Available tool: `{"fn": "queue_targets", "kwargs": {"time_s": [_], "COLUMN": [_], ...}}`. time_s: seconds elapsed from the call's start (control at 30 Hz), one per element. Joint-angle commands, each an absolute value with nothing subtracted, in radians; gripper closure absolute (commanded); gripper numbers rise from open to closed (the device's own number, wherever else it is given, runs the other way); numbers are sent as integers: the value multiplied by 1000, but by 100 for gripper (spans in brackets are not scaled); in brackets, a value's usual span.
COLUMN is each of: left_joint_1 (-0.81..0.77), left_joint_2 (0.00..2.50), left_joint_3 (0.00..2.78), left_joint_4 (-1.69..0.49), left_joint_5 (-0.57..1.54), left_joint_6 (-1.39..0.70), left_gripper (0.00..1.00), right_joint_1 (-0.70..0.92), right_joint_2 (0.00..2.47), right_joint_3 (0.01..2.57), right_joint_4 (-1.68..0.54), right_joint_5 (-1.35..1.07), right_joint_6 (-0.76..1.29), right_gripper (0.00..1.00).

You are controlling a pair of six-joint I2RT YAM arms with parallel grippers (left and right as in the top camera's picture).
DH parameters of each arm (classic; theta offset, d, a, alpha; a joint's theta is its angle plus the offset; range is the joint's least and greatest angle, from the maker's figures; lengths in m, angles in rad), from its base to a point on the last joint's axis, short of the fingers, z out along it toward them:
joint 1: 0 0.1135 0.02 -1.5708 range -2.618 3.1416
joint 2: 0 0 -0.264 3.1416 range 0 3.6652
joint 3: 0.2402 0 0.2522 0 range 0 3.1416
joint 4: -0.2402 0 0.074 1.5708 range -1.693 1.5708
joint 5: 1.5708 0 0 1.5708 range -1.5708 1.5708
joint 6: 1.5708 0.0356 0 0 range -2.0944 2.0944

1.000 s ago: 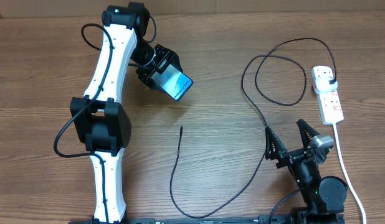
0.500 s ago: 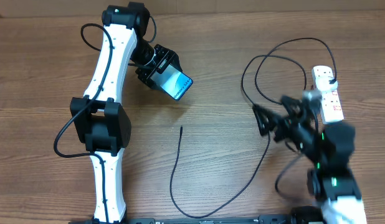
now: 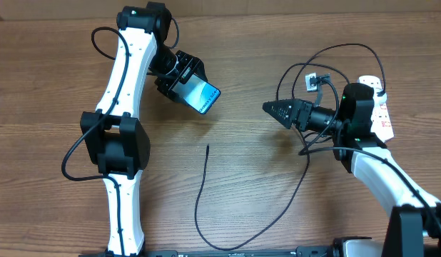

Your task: Plug charger to phone and switch on socket

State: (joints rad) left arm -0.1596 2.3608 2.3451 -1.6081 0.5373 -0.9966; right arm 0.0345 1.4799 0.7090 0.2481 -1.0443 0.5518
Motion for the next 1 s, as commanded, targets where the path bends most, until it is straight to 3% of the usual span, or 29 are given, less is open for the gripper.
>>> {"fn": "queue_targets", "kwargs": {"time_s": [0.0,0.4,0.97], "left_joint_1": [-159,-196,-347], "left_joint_2": [2358,2358,2358], "left_joint_3": [2376,2376,2376], "left_joint_4": [-1611,-1602,-1522], "left_joint_5": [539,512,463], "left_joint_6": [-1030,-1168,-1344], "left_gripper": [96,96,96], "right_joint_1": [38,95,125], "right_joint_2": [1499,1499,1499], "right_joint_3": [731,731,731], "right_joint_4": [276,174,176], "right_joint_5": [-1087,-828,-766], "right_joint_6": [686,822,864], "right_gripper": [0,0,0]}}
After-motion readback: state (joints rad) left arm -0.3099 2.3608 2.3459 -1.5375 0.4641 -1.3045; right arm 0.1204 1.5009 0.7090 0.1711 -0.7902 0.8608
